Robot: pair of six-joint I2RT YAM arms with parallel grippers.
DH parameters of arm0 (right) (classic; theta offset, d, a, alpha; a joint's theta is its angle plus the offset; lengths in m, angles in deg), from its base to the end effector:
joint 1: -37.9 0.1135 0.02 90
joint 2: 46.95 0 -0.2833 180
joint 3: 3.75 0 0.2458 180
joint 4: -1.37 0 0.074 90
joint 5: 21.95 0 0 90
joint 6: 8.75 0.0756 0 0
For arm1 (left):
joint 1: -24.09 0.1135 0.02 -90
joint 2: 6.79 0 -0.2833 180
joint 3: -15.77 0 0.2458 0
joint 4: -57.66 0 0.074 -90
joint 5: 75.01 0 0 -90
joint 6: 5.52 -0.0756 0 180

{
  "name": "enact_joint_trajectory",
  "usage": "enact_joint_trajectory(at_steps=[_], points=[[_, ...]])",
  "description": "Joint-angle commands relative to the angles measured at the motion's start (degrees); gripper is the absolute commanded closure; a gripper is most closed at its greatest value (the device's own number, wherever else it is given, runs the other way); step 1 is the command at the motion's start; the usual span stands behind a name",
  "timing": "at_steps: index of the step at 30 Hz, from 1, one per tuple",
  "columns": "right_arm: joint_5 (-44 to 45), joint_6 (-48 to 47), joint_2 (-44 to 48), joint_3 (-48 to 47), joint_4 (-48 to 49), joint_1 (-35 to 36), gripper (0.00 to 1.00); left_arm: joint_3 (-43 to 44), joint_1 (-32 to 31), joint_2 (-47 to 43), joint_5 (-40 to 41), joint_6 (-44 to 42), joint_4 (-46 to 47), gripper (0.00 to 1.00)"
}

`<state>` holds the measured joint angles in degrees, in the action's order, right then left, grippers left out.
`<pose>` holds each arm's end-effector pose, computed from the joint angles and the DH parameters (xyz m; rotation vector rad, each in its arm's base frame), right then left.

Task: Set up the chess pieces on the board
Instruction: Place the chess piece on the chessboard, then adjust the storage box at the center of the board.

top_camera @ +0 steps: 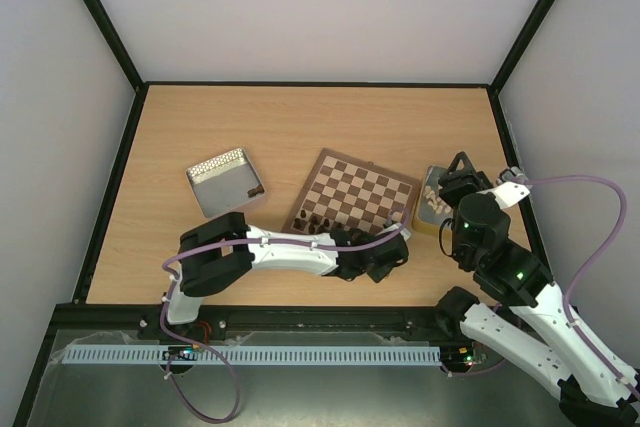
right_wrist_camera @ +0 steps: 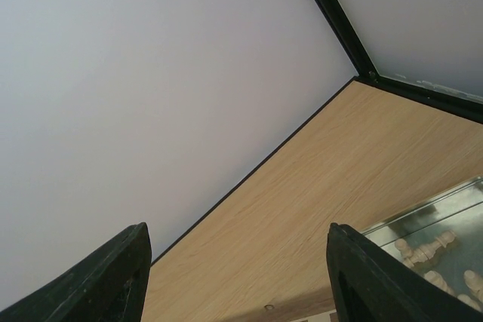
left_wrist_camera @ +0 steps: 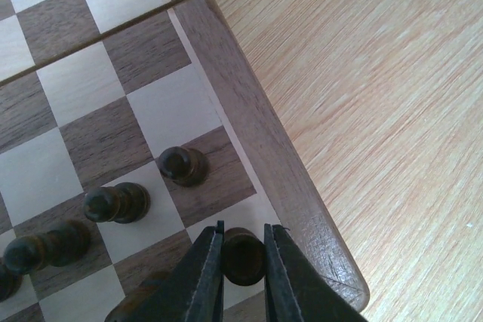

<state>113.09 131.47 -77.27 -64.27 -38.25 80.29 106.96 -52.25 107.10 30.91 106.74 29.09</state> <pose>0.1200 0.0371 0.3593 0.6777 1.5750 0.5282 0.1272 -0.4356 0.1632 1.0123 2.2497 -0.4319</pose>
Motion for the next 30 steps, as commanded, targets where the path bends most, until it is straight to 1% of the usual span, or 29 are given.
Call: enact_joint_trajectory(at_steps=[1,6,12,16,19,22,25,27,29,30], points=[[1.3,1.3,0.7,0.4,-1.0,0.0,0.37,0.9,-0.2,1.0,0.5,0.2,-0.7,0.82],[1.1,1.8,0.9,0.5,-0.8,0.0,0.37,0.4,-0.3,-1.1,-0.6,0.5,-0.8,0.72],[0.6,2.2,1.5,0.6,-0.6,-0.1,0.37,1.5,0.5,-4.9,-2.3,1.5,-0.8,0.66],[-0.1,2.2,1.7,0.6,-0.6,0.0,0.37,1.3,2.4,-8.9,-3.0,2.9,-1.4,0.61],[-2.1,1.5,1.2,0.8,0.4,0.0,0.37,0.0,5.0,-13.4,-3.6,3.3,-2.1,0.54],[-5.2,0.9,0.2,1.0,1.3,0.0,0.37,-3.0,9.8,-19.6,-4.3,1.6,-3.5,0.48],[-8.7,0.5,-1.2,1.2,2.0,0.0,0.37,-7.4,17.3,-27.7,-6.4,-2.6,-5.3,0.41],[-11.1,0.5,-2.3,1.4,2.4,0.0,0.37,-10.5,23.7,-32.5,-7.4,-6.6,-6.8,0.35],[-13.0,0.9,-3.2,2.0,3.0,-0.1,0.37,-14.7,31.6,-36.5,-11.1,-12.6,-7.1,0.29],[-13.7,1.1,-3.7,2.3,3.5,0.0,0.37,-16.2,35.5,-38.1,-11.7,-14.9,-7.1,0.23]])
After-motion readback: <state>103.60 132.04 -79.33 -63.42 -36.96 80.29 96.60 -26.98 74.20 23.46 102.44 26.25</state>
